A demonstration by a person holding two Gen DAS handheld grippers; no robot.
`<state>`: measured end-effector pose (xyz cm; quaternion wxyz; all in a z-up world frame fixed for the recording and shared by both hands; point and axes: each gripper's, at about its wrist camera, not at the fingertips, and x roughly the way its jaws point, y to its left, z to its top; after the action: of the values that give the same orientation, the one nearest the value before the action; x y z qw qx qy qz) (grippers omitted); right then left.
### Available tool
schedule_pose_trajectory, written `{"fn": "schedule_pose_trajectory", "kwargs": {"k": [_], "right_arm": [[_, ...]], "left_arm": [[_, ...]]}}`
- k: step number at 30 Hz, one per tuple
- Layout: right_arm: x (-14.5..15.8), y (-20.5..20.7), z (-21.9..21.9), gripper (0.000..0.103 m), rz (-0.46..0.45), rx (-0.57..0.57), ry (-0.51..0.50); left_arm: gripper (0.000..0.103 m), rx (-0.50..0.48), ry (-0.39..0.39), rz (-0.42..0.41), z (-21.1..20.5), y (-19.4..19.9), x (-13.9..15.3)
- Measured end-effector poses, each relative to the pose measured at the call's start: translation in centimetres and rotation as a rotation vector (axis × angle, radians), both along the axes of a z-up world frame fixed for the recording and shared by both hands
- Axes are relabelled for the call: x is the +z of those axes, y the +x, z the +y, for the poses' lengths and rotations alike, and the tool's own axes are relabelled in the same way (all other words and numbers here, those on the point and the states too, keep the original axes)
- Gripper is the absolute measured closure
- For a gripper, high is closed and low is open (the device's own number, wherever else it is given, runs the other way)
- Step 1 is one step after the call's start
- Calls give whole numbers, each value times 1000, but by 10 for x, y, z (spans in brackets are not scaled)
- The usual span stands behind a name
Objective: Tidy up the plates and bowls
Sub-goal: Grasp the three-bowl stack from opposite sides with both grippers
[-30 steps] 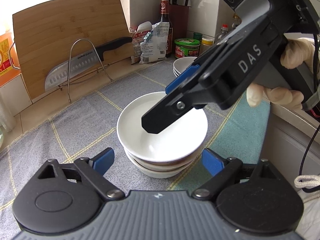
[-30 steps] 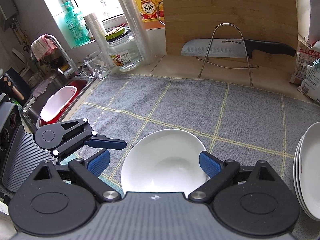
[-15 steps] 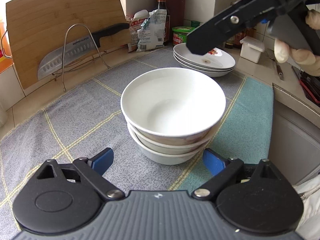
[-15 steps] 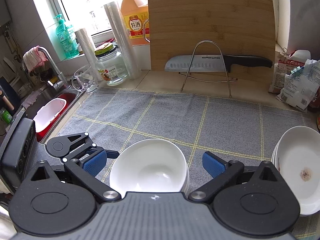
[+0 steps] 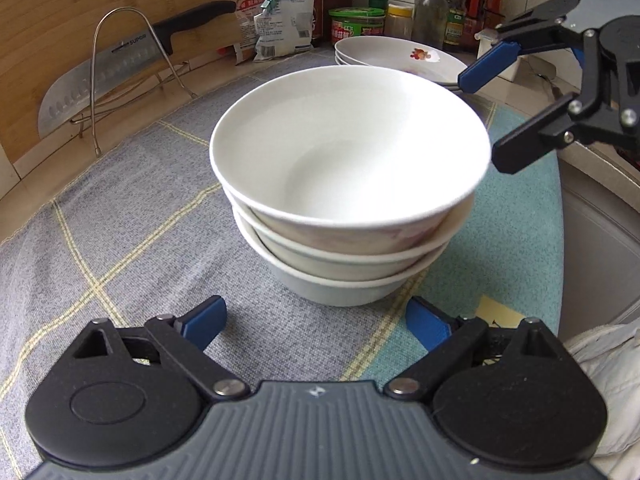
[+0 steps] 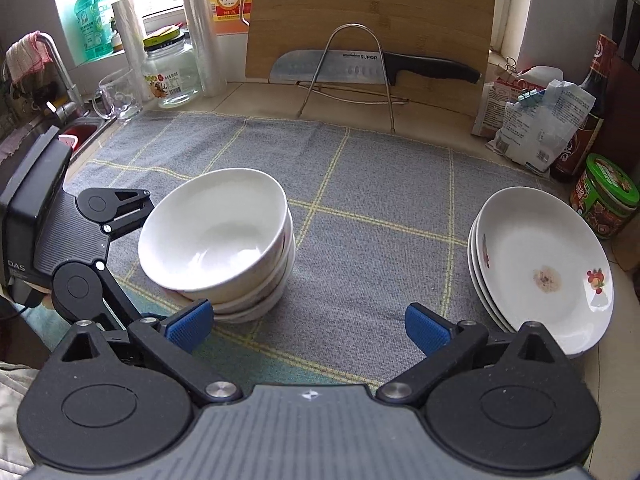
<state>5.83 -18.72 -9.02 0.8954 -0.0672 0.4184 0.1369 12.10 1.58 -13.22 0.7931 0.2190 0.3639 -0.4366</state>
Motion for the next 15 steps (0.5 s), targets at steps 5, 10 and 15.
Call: {"fn": "schedule_pose_trajectory", "kwargs": {"k": [5,10,15], "right_arm": [[-37,19,11,0,33,140,-77],[-67,37,20,0,55,265,-114],[-76,39,18,0,33,342,-98]], "left_arm": [[0,43,10,7,-4,3,-3],[0,70,0,-1,-3,1,-5],[0,113,4,1,-6,-1,-4]]}}
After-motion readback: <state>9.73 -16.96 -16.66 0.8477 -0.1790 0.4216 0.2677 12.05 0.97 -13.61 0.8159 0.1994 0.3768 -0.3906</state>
